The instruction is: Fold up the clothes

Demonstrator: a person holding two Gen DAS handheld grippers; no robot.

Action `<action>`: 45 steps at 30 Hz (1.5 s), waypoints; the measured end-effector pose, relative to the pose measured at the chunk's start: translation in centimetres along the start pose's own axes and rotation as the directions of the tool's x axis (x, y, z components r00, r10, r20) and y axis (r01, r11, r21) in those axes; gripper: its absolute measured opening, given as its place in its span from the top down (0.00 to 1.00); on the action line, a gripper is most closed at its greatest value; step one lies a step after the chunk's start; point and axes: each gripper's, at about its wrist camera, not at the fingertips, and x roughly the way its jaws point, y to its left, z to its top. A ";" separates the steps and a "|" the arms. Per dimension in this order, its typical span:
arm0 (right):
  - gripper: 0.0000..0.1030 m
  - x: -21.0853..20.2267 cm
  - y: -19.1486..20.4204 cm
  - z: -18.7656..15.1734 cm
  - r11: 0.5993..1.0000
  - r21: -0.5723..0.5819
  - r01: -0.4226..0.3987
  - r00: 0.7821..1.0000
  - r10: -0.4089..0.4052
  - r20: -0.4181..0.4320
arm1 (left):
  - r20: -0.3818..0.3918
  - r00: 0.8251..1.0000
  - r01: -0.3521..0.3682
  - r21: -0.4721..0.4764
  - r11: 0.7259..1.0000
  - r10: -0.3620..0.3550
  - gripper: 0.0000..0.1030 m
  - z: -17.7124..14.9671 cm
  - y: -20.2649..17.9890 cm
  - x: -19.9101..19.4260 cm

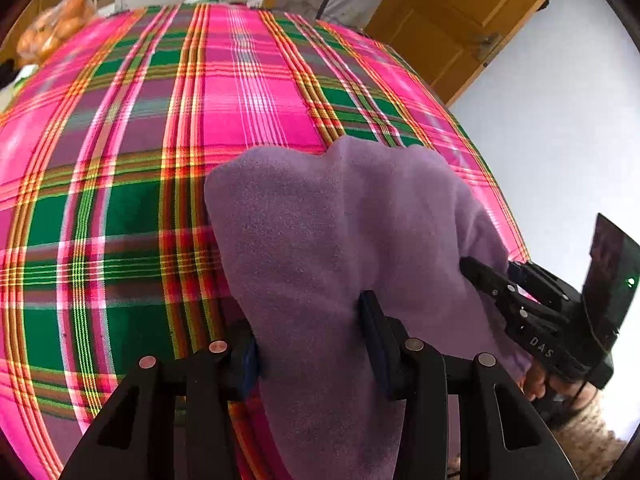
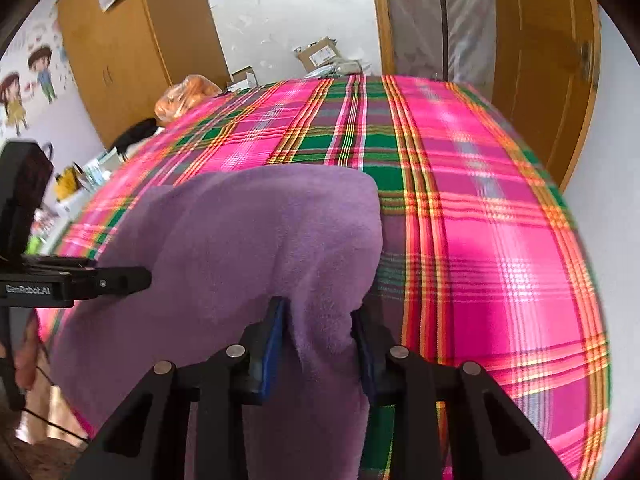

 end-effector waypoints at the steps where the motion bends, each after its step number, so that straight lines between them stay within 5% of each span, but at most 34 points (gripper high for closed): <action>1: 0.70 -0.1 0.3 -0.1 1.000 -0.009 0.020 1.000 -0.020 0.004 | 0.009 1.000 -0.011 0.010 1.000 0.011 0.56 0.0 -0.2 0.0; 8: 0.79 -0.3 2.8 -0.2 0.987 -0.059 0.147 0.989 -0.144 0.045 | 0.036 0.995 -0.092 0.048 0.995 0.090 0.56 0.1 -1.9 -0.1; 17: 0.81 -1.3 3.9 0.5 0.980 -0.055 0.193 0.979 -0.189 0.072 | 0.053 0.996 -0.068 0.046 0.997 0.066 0.62 0.5 -1.8 -1.1; 28: 0.81 -0.9 6.0 3.6 0.984 -0.075 0.160 0.982 -0.151 0.115 | 0.096 0.993 -0.072 -0.013 0.997 0.073 0.63 2.8 1.1 -2.7; 45: 0.81 5.5 10.8 11.3 0.988 -0.136 0.074 0.991 -0.057 0.122 | 0.143 0.973 -0.164 -0.115 0.980 0.180 0.63 10.0 8.3 -3.7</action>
